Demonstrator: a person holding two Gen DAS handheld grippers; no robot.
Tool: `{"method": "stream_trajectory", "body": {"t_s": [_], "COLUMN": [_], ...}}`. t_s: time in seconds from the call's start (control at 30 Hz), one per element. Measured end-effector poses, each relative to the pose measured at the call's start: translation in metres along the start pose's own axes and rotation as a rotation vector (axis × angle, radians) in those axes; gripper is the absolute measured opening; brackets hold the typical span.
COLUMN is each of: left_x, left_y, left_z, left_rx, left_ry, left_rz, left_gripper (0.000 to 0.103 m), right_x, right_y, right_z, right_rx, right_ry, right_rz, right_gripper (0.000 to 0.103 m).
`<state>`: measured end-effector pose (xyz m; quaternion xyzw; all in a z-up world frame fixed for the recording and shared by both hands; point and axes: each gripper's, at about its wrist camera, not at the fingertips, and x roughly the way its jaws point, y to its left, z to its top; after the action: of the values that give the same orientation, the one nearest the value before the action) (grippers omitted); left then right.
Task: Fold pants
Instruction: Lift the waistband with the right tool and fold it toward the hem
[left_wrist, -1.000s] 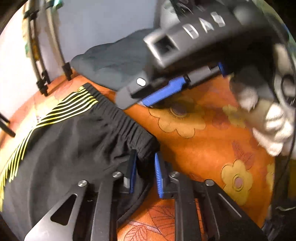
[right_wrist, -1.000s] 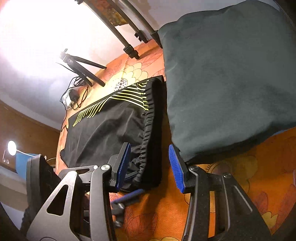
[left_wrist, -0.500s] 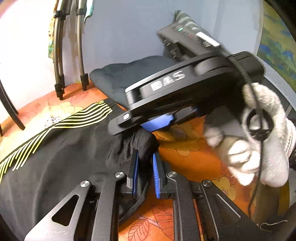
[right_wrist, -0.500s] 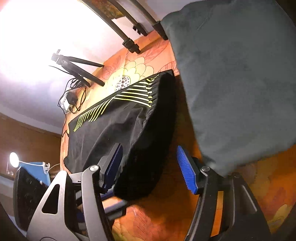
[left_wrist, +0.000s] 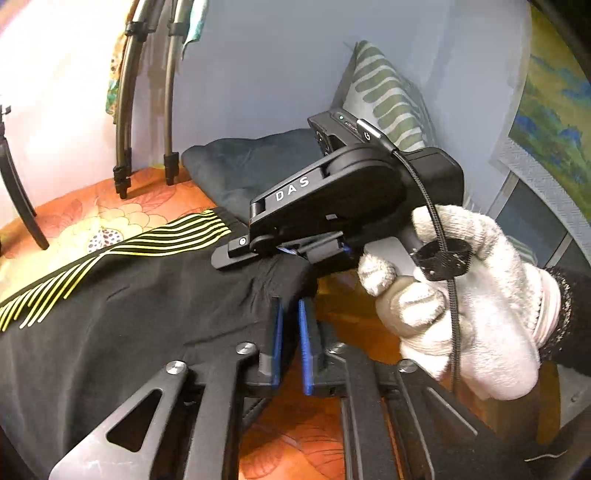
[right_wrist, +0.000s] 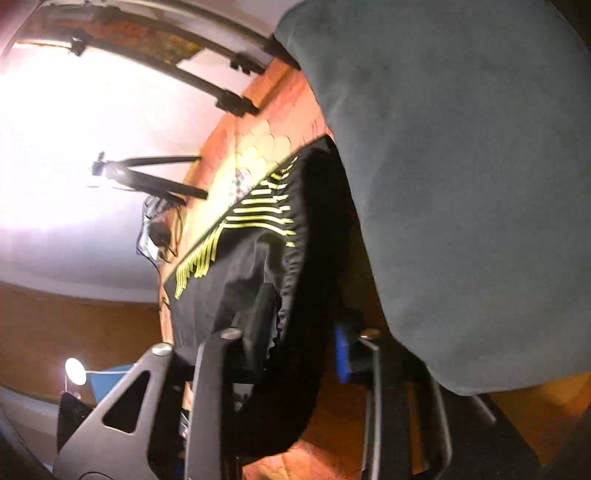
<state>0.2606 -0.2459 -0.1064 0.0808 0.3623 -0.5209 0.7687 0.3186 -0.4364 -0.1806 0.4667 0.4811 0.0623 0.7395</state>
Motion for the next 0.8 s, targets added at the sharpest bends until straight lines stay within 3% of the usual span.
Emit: {"method": "stream_trajectory", "body": {"t_s": [0.13,0.37,0.47,0.57,0.7,0.8], "left_x": [-0.012,-0.058,-0.093,-0.115,-0.113,-0.102], "left_y": [-0.010,0.006,0.019,0.048,0.083,0.100], "left_z": [0.002,-0.001,-0.011,-0.026,-0.051,-0.066], "left_rx": [0.035,-0.042,-0.028,-0.049,-0.105,-0.132], "left_ry": [-0.032,-0.059,-0.091,-0.062,0.024,0.075], "left_rz": [0.004,-0.009,0.085,0.216,0.303,0.311], "left_gripper": [0.004,0.004,0.005,0.005,0.004,0.005], "right_x": [-0.010,-0.019,-0.021,-0.023,-0.024,-0.021], "right_y": [0.023,0.087,0.106,0.116,0.123,0.138], "right_z": [-0.004,-0.019,-0.025,-0.028,-0.032,-0.038], "right_rx": [-0.070,-0.228,-0.270,-0.285,-0.289,-0.309], "right_ry": [-0.037,-0.074,-0.083,-0.088,-0.096,-0.093], "right_rz": [-0.014,-0.060,-0.082,-0.089,-0.094,-0.095], "right_gripper": [0.017,0.016,0.016,0.016,0.016,0.016]}}
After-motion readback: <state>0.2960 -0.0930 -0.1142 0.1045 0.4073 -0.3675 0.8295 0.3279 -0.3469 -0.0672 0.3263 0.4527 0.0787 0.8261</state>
